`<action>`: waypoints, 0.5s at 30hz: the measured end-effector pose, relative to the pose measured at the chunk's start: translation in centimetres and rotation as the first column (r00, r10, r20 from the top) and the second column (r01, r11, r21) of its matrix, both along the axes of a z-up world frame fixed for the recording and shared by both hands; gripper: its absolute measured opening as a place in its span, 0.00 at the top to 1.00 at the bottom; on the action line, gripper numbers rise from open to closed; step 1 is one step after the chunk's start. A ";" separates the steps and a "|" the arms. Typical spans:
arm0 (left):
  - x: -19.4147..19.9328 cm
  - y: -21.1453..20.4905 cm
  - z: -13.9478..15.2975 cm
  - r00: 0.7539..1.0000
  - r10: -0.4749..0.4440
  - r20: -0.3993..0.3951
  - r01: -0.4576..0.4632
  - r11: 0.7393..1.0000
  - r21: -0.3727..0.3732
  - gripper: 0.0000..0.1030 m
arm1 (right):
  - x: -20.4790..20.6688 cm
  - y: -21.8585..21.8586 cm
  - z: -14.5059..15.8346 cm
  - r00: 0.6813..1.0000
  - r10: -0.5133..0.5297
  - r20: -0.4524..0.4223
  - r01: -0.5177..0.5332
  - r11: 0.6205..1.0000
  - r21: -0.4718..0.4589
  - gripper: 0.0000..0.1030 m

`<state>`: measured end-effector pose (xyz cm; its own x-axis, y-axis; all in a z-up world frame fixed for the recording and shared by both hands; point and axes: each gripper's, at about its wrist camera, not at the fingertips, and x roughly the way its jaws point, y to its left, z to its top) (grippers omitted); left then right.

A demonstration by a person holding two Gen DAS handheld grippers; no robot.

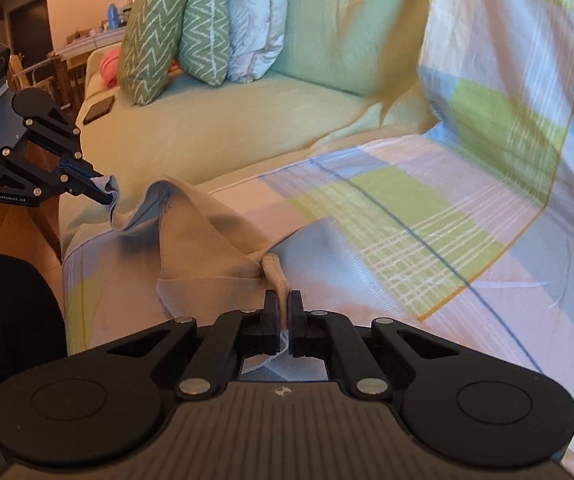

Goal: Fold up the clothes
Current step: 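Lift the T-shirt by its shoulders with both grippers, hanging it open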

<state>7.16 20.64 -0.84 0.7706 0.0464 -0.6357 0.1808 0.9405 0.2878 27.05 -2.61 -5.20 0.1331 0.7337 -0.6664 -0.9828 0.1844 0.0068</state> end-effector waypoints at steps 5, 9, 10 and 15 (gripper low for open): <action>0.3 -1.0 6.3 0.985 -0.002 0.172 -0.005 0.999 0.037 1.00 | -2.0 -3.3 6.1 0.976 -0.152 0.153 0.134 0.983 0.124 0.98; -0.3 -2.4 13.1 0.943 -0.033 0.330 0.009 0.997 0.072 1.00 | -6.4 -6.7 13.0 0.894 -0.287 0.343 0.216 0.949 0.231 0.98; -0.6 -3.0 14.9 0.929 -0.049 0.367 0.021 0.997 0.081 1.00 | -7.6 -7.6 14.8 0.865 -0.322 0.386 0.233 0.937 0.261 0.98; -1.8 -6.4 23.3 0.839 -0.149 0.523 0.093 0.987 0.133 1.00 | -13.0 -12.9 23.0 0.708 -0.507 0.492 0.313 0.850 0.424 0.98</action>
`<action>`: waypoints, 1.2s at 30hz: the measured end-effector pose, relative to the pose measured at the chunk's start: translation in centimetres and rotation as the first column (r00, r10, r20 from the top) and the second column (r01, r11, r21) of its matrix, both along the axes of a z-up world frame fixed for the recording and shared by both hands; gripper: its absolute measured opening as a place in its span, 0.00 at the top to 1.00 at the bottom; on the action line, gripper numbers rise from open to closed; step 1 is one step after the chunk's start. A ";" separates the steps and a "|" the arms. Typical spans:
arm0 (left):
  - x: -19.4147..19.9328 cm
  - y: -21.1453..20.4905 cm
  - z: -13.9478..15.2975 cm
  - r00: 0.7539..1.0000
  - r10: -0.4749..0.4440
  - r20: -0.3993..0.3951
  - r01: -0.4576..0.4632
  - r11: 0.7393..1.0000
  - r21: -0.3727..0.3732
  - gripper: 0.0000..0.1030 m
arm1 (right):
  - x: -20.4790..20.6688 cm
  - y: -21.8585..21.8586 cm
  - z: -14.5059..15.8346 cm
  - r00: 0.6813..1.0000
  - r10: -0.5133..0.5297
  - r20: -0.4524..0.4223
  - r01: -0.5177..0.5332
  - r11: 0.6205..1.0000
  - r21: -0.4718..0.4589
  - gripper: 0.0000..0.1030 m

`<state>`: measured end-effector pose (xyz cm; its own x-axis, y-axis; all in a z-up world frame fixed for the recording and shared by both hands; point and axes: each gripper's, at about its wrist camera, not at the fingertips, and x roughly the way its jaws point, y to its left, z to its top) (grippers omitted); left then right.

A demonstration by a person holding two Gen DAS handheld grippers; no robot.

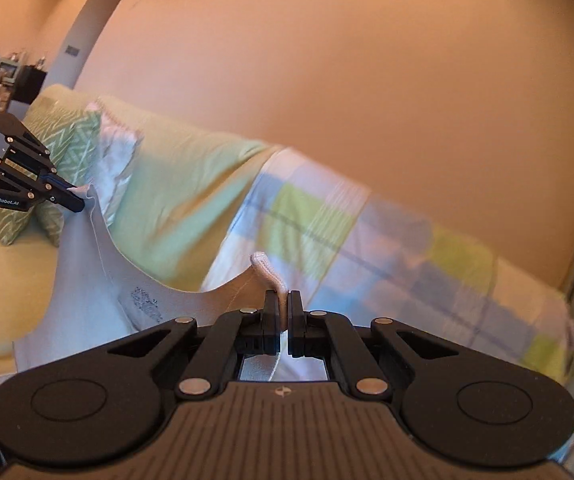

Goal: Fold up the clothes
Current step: 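Lift the T-shirt by its shoulders with both grippers, hanging it open, then lay the T-shirt flat on the sofa and open both grippers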

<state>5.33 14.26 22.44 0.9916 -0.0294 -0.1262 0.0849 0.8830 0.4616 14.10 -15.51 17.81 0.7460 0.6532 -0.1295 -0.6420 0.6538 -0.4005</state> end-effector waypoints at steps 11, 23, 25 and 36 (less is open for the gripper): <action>0.3 -7.0 10.2 0.975 -0.123 0.186 0.111 0.991 0.074 1.00 | -5.2 -8.2 11.9 0.957 -0.221 0.189 0.191 0.968 0.161 0.98; 21.1 -11.1 1.0 0.993 -0.107 -0.048 0.108 0.993 0.037 1.00 | 7.5 -8.8 5.5 0.964 -0.263 0.037 0.260 0.963 0.069 0.98; 26.3 -11.8 -2.1 0.990 -0.098 -0.097 0.100 0.995 0.015 1.00 | 11.9 -8.4 3.1 0.962 -0.274 -0.009 0.275 0.960 0.049 0.98; 40.1 -8.4 -21.3 0.895 -0.026 -0.444 -0.059 0.983 -0.176 0.87 | 32.9 -5.3 -16.9 0.867 -0.421 -0.269 0.392 0.907 -0.154 0.84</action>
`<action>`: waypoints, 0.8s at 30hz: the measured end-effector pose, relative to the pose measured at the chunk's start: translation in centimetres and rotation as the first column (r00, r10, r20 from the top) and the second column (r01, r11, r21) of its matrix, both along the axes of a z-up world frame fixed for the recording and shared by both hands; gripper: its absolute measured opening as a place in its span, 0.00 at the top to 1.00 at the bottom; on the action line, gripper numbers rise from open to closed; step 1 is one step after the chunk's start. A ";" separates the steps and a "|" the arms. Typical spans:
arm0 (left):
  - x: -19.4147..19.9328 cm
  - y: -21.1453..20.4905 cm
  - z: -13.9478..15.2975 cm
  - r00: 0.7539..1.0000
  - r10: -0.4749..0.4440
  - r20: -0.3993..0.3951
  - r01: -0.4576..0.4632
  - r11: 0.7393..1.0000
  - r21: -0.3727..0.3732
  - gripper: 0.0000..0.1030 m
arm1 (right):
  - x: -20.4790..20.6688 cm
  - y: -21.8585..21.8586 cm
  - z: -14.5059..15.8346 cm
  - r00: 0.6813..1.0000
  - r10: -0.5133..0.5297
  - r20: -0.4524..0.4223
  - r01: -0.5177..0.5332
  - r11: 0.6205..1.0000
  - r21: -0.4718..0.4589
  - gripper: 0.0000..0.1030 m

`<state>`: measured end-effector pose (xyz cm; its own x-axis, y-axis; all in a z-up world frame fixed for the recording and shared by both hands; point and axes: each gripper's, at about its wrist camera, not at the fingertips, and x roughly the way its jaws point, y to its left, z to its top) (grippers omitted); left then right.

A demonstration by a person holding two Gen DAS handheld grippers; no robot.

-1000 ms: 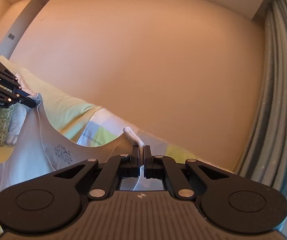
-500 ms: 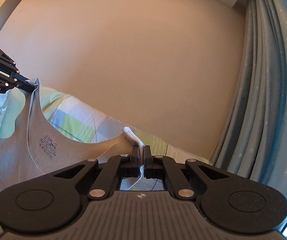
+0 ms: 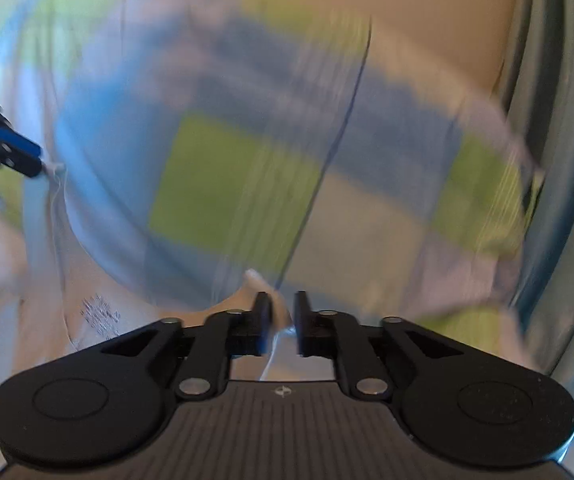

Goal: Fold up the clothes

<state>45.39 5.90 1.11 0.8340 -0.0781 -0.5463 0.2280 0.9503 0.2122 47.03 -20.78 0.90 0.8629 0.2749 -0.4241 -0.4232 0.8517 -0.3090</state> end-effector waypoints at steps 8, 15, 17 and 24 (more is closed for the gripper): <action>-8.8 5.8 -3.3 0.976 0.030 -0.217 -0.071 0.980 -0.184 0.77 | -3.8 -3.6 -4.9 0.970 -0.087 -0.229 0.115 0.987 0.114 0.68; -14.3 6.8 -6.5 0.938 -0.014 -0.346 -0.090 0.955 -0.283 0.73 | -11.3 -6.1 -4.8 0.912 -0.096 -0.398 0.223 0.933 0.284 0.56; -15.0 6.6 -6.7 0.945 -0.027 -0.327 -0.069 0.959 -0.276 0.78 | -13.4 -6.5 -5.4 0.895 -0.103 -0.434 0.265 0.906 0.330 0.52; -16.5 5.9 -5.6 0.960 -0.039 -0.277 -0.017 0.980 -0.197 1.00 | -16.8 -6.4 -7.8 0.856 -0.119 -0.503 0.316 0.890 0.328 0.52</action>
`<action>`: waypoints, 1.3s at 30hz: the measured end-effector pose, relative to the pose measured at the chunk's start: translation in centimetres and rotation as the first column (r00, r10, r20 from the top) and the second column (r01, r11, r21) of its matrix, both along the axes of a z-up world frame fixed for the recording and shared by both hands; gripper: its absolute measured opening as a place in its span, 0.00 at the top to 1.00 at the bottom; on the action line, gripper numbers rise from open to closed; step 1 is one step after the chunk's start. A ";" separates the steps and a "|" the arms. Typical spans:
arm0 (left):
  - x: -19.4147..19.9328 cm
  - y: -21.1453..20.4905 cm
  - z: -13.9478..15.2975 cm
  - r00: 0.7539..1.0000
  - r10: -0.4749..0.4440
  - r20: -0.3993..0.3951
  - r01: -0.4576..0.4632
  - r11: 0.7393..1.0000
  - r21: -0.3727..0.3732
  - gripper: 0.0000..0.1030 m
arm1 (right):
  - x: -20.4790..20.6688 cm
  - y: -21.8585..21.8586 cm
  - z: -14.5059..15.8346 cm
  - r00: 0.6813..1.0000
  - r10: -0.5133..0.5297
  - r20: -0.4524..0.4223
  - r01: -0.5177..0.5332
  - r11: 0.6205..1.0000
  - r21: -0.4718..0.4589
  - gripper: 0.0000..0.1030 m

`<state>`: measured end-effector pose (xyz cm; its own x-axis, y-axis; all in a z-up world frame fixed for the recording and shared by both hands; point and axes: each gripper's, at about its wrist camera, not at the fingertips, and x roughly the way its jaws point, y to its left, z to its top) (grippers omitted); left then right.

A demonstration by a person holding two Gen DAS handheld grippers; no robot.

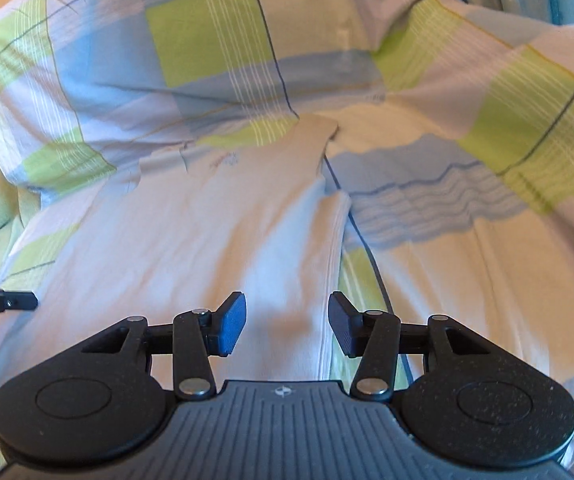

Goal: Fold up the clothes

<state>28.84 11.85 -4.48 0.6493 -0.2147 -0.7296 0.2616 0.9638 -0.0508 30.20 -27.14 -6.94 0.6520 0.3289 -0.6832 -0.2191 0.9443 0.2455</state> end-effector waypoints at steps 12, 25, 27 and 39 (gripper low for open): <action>6.9 1.1 4.0 0.999 0.019 0.033 -0.020 0.999 0.030 0.99 | 3.8 -0.8 0.9 0.997 0.048 0.059 -0.044 0.997 -0.060 0.52; 27.2 -5.7 -1.7 0.986 -0.146 0.074 0.139 0.986 0.094 0.74 | 18.7 1.4 -0.2 0.964 0.187 0.187 -0.167 0.979 -0.119 0.47; 28.2 -6.4 -2.4 0.977 -0.198 0.078 0.190 0.977 0.100 0.73 | 20.1 1.1 -0.7 0.961 0.194 0.196 -0.169 0.976 -0.137 0.46; 30.0 -8.1 -0.5 0.948 -0.197 0.249 0.158 0.973 0.167 0.98 | 26.9 0.5 -1.9 0.953 0.240 0.183 -0.225 0.969 -0.100 0.97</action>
